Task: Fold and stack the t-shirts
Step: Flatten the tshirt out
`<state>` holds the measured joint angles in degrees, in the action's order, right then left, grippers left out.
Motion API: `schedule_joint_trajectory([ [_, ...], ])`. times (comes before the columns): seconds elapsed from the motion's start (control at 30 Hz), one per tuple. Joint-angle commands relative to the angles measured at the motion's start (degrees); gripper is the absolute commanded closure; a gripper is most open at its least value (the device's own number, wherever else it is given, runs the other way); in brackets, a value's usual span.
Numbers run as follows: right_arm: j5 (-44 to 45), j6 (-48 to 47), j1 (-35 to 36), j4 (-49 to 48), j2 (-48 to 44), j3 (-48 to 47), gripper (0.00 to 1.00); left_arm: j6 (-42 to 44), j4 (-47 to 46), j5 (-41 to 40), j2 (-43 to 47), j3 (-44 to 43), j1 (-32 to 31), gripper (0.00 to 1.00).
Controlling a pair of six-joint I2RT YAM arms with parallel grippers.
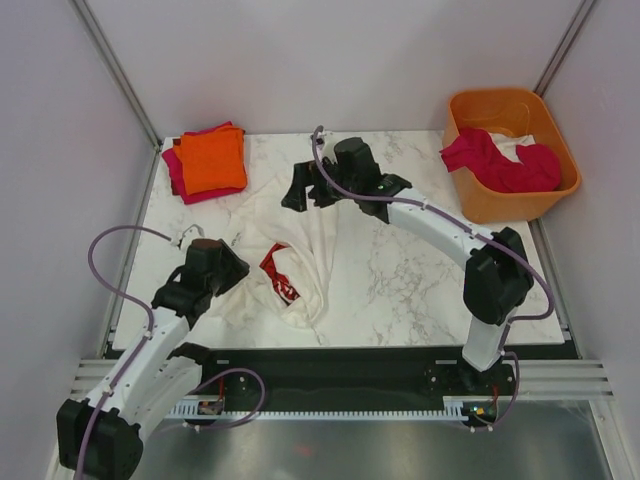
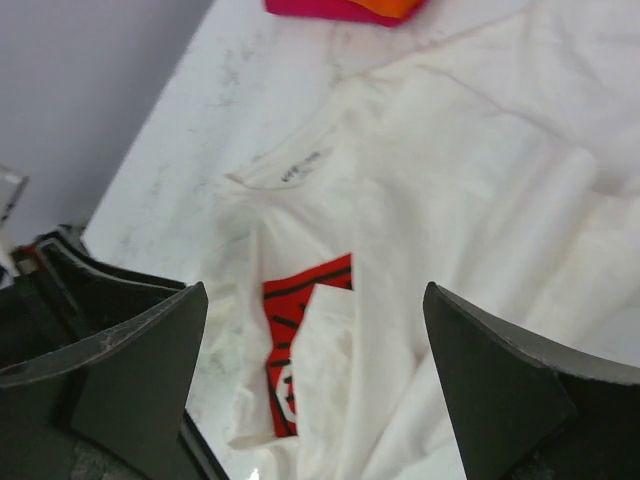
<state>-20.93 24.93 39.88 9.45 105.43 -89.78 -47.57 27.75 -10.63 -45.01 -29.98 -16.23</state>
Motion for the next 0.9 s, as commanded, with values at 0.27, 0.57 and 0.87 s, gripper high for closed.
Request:
schedule_joint_trajectory([
  [0.27,19.0,-7.1,14.2,14.5,3.5,5.1,0.13,-5.4,4.2,-2.4,-0.9,0.8,7.0,0.34],
  [0.57,26.1,-8.7,16.2,18.1,13.0,-6.0,0.13,-6.7,1.3,3.3,0.4,6.8,11.2,0.38],
  [0.87,27.9,-9.2,16.9,19.7,20.3,-8.6,0.26,-7.1,1.2,3.3,-0.1,8.2,11.7,0.38],
])
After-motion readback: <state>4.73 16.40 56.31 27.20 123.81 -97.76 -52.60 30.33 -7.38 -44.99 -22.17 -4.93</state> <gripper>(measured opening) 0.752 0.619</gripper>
